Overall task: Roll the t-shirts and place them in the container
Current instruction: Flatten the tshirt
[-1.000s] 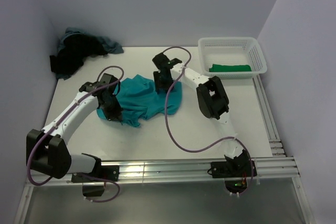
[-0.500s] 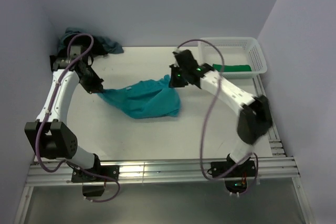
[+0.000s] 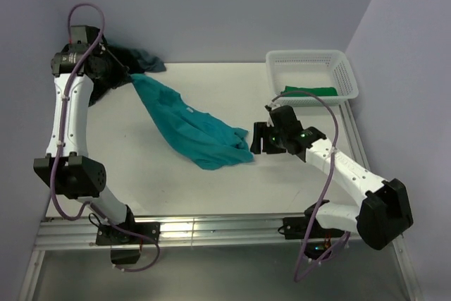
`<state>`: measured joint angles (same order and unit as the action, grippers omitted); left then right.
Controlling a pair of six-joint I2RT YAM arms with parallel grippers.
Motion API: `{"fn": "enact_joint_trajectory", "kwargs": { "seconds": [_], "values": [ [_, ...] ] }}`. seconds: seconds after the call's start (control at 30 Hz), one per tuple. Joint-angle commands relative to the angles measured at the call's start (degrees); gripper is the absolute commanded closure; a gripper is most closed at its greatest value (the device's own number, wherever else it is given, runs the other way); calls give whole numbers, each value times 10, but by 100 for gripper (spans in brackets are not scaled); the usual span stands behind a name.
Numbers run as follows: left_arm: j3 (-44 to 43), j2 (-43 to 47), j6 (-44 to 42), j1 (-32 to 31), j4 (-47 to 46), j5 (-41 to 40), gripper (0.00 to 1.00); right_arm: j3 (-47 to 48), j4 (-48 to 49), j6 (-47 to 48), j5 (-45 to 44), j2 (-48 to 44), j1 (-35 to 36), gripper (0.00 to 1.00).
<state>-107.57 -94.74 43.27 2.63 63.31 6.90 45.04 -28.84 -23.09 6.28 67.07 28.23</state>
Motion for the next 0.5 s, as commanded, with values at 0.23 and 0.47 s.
{"fn": "enact_joint_trajectory", "kwargs": {
  "seconds": [0.23, 0.47],
  "values": [
    [-102, 35, 19, 4, -78, 92, 100, 279, 22, -15, 94, 249, 0, 24],
    [-22, 87, 9, 4, -95, 102, 100, 411, 31, -20, 152, 395, 31, 22]
  ]
}}
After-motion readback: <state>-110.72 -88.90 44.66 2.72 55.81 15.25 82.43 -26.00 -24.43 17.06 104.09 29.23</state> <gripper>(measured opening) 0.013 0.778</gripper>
